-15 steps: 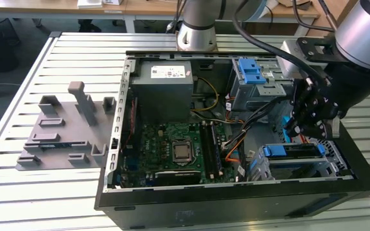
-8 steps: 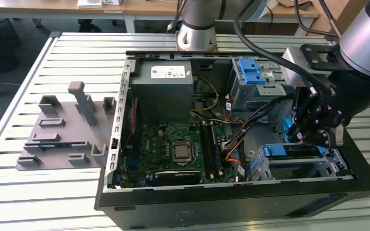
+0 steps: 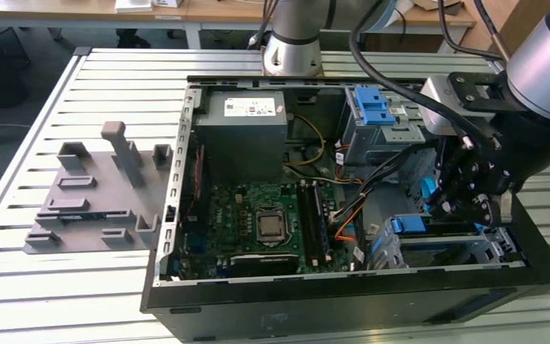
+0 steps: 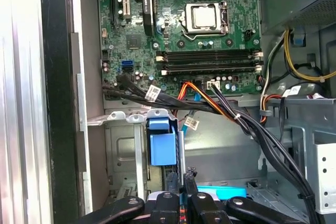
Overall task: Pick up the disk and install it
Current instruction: 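Insert the second disk wire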
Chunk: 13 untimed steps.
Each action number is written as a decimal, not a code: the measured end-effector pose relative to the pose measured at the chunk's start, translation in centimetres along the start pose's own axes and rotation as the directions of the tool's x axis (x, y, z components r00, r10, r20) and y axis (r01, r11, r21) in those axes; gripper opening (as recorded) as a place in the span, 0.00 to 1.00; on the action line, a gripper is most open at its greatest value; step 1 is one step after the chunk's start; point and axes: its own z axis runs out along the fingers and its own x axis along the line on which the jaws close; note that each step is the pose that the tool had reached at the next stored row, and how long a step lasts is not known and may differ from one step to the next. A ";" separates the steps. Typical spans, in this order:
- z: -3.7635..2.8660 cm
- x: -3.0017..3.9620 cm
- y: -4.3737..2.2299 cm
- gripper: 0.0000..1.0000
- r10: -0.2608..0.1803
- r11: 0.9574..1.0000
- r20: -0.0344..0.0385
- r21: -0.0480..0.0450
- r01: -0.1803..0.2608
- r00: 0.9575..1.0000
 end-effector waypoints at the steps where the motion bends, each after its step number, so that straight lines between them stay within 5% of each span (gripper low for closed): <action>1: 0.03 0.00 -0.03 0.16 0.000 1.000 0.000 0.000 0.000 1.000; 13: 0.41 0.23 -0.34 0.16 0.001 1.000 0.000 0.000 -0.001 1.000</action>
